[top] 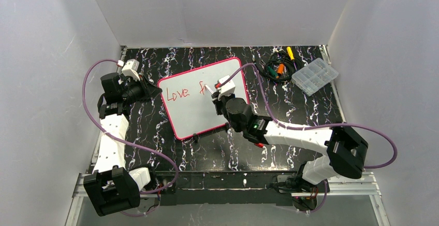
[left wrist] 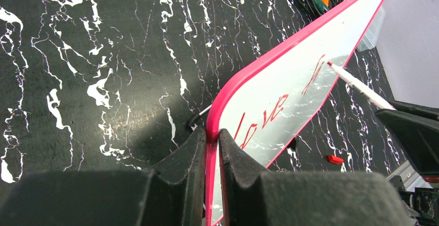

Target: Write a sentence on the whiteboard

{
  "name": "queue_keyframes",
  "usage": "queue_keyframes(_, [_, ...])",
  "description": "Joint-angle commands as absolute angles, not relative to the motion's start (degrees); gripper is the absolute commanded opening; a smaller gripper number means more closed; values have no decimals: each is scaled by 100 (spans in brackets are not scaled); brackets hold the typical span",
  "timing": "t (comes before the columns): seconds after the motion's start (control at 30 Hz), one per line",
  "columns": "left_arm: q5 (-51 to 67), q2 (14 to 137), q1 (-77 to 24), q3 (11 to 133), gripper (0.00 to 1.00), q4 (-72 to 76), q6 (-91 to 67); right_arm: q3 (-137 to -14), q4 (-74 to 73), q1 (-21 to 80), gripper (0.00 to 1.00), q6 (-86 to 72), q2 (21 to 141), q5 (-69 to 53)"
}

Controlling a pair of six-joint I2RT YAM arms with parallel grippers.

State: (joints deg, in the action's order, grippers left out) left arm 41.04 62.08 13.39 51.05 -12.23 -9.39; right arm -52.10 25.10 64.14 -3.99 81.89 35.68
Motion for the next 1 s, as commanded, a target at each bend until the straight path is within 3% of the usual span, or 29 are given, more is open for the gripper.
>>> queue_keyframes(0.0, [4153, 6109, 1336, 5077, 3, -1345, -879, -5361, 2596, 6416, 1, -281, 7683, 3530])
queue_keyframes(0.97, [4148, 6100, 1343, 5071, 3, -1345, -881, -5605, 2619, 6003, 1, -250, 8118, 3221])
